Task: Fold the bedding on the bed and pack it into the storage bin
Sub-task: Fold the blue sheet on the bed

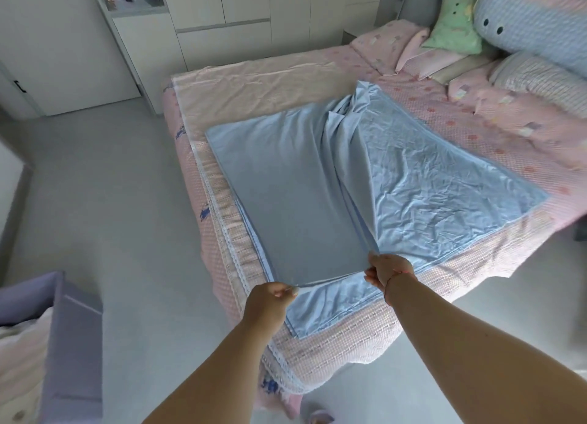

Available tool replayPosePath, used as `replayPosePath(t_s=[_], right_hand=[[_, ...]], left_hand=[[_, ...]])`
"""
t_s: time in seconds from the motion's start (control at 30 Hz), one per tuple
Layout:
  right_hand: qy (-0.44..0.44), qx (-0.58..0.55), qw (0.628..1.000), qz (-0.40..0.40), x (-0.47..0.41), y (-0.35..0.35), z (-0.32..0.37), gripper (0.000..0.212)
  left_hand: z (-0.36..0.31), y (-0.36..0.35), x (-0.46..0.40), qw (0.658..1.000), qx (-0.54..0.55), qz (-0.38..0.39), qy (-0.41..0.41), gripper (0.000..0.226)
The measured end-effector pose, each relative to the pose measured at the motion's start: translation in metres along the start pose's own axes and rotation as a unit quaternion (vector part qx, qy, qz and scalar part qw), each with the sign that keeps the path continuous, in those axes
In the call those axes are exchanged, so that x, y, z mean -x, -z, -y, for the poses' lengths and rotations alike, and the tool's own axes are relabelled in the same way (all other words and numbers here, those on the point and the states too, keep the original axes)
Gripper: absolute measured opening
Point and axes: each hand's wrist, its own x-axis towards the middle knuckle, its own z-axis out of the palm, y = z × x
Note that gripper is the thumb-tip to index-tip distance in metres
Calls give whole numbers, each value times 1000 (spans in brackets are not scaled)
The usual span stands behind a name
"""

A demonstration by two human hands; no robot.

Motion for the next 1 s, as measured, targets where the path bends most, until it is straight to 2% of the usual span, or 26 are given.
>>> replayPosePath(t_s=[0.2, 0.37, 0.47, 0.57, 0.63, 0.67, 0.73, 0.77, 0.8, 0.87, 1.0], right_hand=[[-12, 85, 996, 29, -29, -3, -29, 28], [-87, 120, 986, 81, -63, -7, -52, 28], [-115, 161, 976, 95, -82, 1, -50, 30], [-121, 173, 972, 100, -102, 12, -29, 24], [-120, 167, 972, 112, -118, 18, -6, 24], [-115, 167, 972, 115, -126, 22, 6, 27], [-101, 173, 973, 117, -142, 30, 30, 31], [-94, 171, 973, 120, -150, 34, 39, 32], [-96, 162, 975, 119, -157, 39, 48, 32], [-104, 147, 977, 111, -169, 52, 63, 29], [-116, 117, 981, 97, -186, 72, 83, 27]], left_hand=[[28, -17, -6, 998, -52, -5, 27, 21], [46, -34, -17, 989, -113, 34, 83, 9], [40, -42, -25, 984, -93, 57, 140, 28], [17, -49, -46, 987, -111, 55, 103, 25], [-14, -55, -63, 991, -111, 13, 70, 24], [-29, -61, -74, 996, -49, -4, 81, 24], [-52, -72, -93, 998, 13, 32, 45, 25], [-68, -78, -98, 995, 44, 23, 83, 24], [-78, -84, -104, 996, 37, -15, 75, 26], [-99, -98, -118, 989, 94, -3, 118, 29], [-136, -113, -140, 980, 149, 17, 130, 30]])
